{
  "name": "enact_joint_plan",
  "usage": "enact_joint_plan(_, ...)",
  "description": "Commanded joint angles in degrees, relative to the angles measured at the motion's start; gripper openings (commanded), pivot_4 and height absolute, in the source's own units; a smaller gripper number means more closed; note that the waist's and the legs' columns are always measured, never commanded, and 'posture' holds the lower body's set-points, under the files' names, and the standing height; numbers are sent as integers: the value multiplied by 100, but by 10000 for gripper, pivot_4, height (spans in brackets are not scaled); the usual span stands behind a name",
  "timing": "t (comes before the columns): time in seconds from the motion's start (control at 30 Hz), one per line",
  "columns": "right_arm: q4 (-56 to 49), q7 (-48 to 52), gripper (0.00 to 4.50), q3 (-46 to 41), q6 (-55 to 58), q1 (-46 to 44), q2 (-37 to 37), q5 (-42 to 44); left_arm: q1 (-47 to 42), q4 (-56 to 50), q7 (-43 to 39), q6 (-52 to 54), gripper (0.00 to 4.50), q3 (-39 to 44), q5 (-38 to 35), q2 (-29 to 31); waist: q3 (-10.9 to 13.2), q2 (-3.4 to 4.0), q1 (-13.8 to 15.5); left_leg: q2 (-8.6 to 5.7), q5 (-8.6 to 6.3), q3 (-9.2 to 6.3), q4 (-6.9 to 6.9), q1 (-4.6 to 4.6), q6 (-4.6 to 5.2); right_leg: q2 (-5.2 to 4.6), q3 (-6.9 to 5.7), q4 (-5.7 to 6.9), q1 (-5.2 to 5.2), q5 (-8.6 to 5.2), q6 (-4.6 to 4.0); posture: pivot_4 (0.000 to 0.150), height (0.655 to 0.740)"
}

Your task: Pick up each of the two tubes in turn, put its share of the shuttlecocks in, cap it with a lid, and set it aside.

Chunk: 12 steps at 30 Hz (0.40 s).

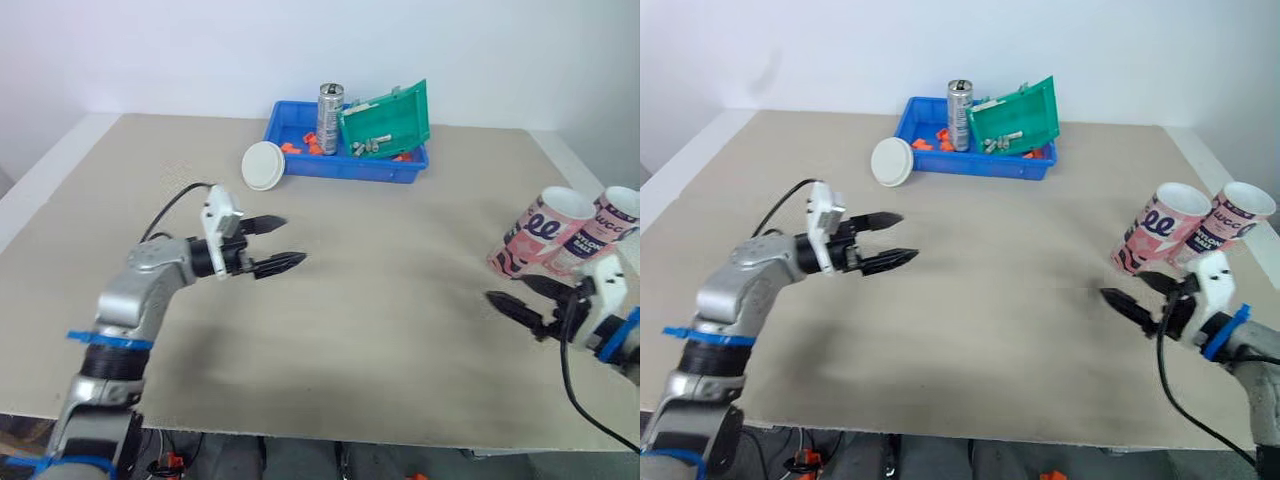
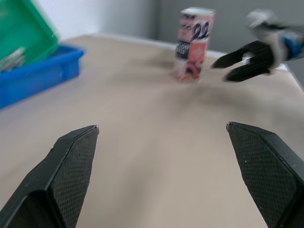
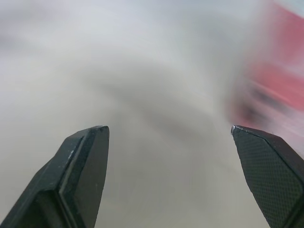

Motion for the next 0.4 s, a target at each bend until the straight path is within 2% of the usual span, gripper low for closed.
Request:
enact_joint_plan(0.03, -482, 67, 44073, 263, 105, -176, 68, 238, 243, -323, 231, 105, 45000, 335, -145, 164, 4, -7, 2, -1, 0, -1, 3, 2, 0, 0, -1, 0, 5, 1, -1, 1500, 7061)
enact_joint_plan(0.4, -338, -98, 44073, 1358, -201, -537, 648, -180, 972, -336, 537, -195, 45000, 529, -90, 193, 5, -22, 55, -6, 1, 6, 9, 4, -2, -13, -1, -8, 8, 7, -19, 1500, 7061)
